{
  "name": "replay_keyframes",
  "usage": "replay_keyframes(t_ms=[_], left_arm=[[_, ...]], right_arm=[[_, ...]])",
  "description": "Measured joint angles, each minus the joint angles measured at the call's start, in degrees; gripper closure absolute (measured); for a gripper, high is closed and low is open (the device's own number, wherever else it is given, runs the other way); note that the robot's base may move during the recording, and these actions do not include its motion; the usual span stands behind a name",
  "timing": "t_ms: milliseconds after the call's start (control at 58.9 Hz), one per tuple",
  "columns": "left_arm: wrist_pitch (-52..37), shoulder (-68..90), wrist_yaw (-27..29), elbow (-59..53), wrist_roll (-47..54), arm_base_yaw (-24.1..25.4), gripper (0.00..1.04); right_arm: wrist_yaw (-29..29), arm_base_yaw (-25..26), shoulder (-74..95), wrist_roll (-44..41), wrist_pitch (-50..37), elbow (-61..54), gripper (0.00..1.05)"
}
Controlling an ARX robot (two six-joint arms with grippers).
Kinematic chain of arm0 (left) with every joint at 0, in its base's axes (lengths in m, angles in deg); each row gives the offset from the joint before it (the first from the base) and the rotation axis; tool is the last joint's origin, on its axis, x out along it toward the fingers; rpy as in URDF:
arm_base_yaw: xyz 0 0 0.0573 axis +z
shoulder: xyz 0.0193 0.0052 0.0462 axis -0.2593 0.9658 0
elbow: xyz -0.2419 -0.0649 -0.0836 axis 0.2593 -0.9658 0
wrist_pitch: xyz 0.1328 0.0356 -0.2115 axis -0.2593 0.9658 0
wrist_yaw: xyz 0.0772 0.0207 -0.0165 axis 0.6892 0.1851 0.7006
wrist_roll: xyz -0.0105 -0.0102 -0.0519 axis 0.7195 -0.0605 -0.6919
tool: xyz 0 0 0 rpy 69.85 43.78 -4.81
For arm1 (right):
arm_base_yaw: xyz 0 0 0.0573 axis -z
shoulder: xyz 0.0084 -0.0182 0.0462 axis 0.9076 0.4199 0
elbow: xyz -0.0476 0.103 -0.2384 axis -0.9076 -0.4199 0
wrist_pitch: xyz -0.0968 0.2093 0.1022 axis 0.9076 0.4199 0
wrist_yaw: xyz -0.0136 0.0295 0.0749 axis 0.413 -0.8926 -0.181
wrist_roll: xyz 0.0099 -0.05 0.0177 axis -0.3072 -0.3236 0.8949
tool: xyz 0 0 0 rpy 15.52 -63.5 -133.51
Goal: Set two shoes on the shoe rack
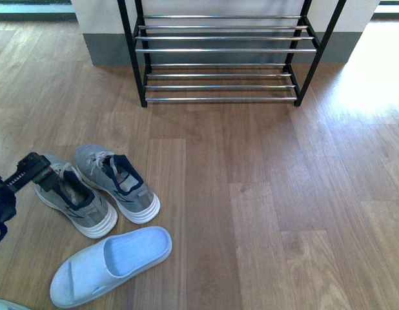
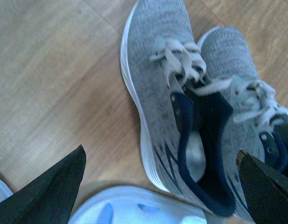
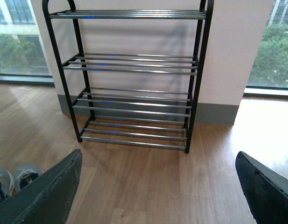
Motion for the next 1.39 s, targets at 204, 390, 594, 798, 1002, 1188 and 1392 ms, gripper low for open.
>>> replay_keyframes(t_ms=[204,390,594,798,1002,1188,1392], left_arm=[[4.31,-4.66,0.02,-1.97,-0.66,0.87,0.09],[4.39,-5.07,-0.11,-2.01,-0.68,0.79,0.09],[4.42,-5.07,-0.11,-2.03,-0.68,0.79,0.09],[2.75,4.44,-5.95,6.99,-3.91,0.46,0.09],[10.8,10.45,-7.28,18.53,-3.93,1.07,0.09],[19.21,13.07,-5.09,25.38,-4.35,1.86,0.09],[19.63,10.67,-4.52,21.92,-5.42,0.9,0.09]], right_arm=[[0.0,0.0,0.0,0.0,0.0,0.0,0.09],[0.02,0.0,0.0,0.0,0.0,0.0,0.09],[0.02,0.0,0.0,0.0,0.0,0.0,0.09],[0.02,0.0,0.0,0.0,0.0,0.0,0.09],[0.0,0.0,0.0,0.0,0.0,0.0,0.09],[0.0,0.0,0.0,0.0,0.0,0.0,0.09],[0.0,0.0,0.0,0.0,0.0,0.0,0.09]])
